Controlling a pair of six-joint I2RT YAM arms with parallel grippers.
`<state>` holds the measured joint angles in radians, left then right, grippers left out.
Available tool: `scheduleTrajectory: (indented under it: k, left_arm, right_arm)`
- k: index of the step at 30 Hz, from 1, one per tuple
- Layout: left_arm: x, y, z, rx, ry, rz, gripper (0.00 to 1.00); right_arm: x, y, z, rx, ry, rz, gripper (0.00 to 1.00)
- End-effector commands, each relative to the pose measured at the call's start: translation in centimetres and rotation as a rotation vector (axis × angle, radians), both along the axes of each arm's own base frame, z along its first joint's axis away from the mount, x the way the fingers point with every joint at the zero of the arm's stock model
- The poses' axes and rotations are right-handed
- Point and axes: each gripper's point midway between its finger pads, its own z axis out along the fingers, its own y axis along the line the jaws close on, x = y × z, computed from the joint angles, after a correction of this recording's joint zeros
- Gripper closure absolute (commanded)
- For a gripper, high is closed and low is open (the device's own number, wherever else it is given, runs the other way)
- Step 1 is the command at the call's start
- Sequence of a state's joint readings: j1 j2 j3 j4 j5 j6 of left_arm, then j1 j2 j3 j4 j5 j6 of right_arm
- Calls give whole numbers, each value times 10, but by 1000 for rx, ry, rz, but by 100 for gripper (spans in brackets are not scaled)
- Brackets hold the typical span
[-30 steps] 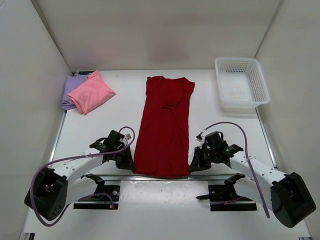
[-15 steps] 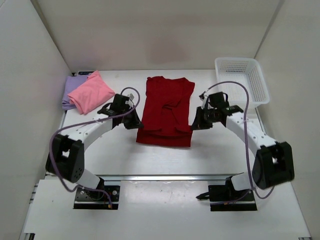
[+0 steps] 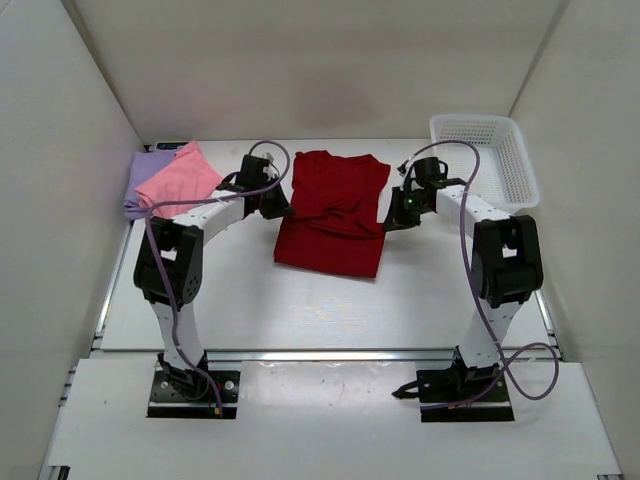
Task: Fold and stack the t-shirts
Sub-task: Fold the folded rectangular tshirt in 1/3 of the way
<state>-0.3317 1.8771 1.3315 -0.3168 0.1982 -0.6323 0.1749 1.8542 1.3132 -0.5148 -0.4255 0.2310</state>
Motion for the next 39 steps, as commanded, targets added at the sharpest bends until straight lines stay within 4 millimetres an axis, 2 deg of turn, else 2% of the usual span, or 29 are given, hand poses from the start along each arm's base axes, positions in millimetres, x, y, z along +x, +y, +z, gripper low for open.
scheduleTrajectory:
  k: [1, 2, 4, 6, 7, 9, 12, 13, 14, 15, 16, 17, 19, 20, 21, 22, 23, 24, 25, 26, 28, 29, 31, 34, 35, 39]
  left_arm:
    - [19, -4, 6, -11, -39, 6, 100]
    - [23, -5, 1, -13, -33, 9, 100]
    - [29, -5, -15, -15, -3, 12, 98]
    - [33, -4, -24, -10, 19, 20, 96]
    - [41, 1, -25, -12, 11, 39, 96]
    - [41, 1, -26, -29, 10, 50, 95]
    - [49, -1, -19, -63, -25, 57, 86]
    - [53, -1, -11, -85, -50, 56, 80]
    - [48, -5, -13, -89, -43, 48, 70]
    - [47, -5, -6, -110, -60, 48, 67]
    - [50, -4, 14, -133, -116, 49, 60]
    - [44, 2, 8, -145, -96, 74, 53]
    - [42, 11, 36, -180, -173, 98, 48]
    - [36, 14, 35, -188, -168, 111, 49]
    - [30, 19, 44, -199, -193, 130, 49]
    - [29, 21, 61, -215, -241, 138, 49]
    - [18, 20, 62, -213, -244, 138, 49]
    - [10, 18, 54, -199, -231, 128, 49]
    - [-1, 14, 52, -188, -231, 114, 50]
    - [-7, 10, 56, -192, -242, 109, 53]
    - [-30, -3, 39, -226, -195, 74, 56]
    - [-39, -11, 37, -251, -181, 48, 59]
    - [-57, -22, 19, -281, -149, 24, 61]
    - [-71, -31, -6, -275, -85, -1, 63]
    - [-73, -33, -13, -273, -77, -7, 63]
    - [-79, -24, -36, -233, -39, 13, 65]
  right_arm:
    - [33, 1, 17, 20, -104, 13, 100]
    - [36, -5, 8, 9, -87, -2, 100]
    - [47, -1, 8, 13, -90, 8, 100]
    - [54, 0, -4, 15, -72, 14, 99]
    - [59, 1, -1, 21, -74, 8, 100]
    - [64, 3, -10, 10, -66, 18, 100]
    - [65, 6, -10, -1, -68, 21, 100]
    - [68, 5, -8, 0, -78, 20, 100]
    - [68, 4, -6, -2, -80, 16, 97]
    - [68, 6, 2, 2, -90, 9, 88]
    - [67, 3, 2, -11, -93, 5, 79]
    - [66, 4, 12, -13, -114, 8, 76]
    - [67, 2, 30, -45, -158, 1, 67]
    - [67, 4, 45, -49, -194, 3, 65]
    - [69, 2, 57, -66, -222, -7, 63]
    - [69, 4, 62, -86, -240, -9, 63]
    - [69, 8, 72, -79, -266, -9, 62]
    - [65, 17, 80, -72, -282, 9, 62]
    - [63, 30, 83, -64, -300, 38, 65]
    - [62, 39, 87, -53, -315, 51, 77]
    - [51, 73, 79, -24, -315, 135, 95]
    - [48, 83, 73, -11, -305, 155, 99]
    - [39, 108, 50, -6, -267, 192, 100]
    - [32, 131, 24, -1, -227, 230, 100]
    - [30, 137, 21, -2, -230, 242, 100]
    - [22, 153, -7, -22, -188, 274, 100]
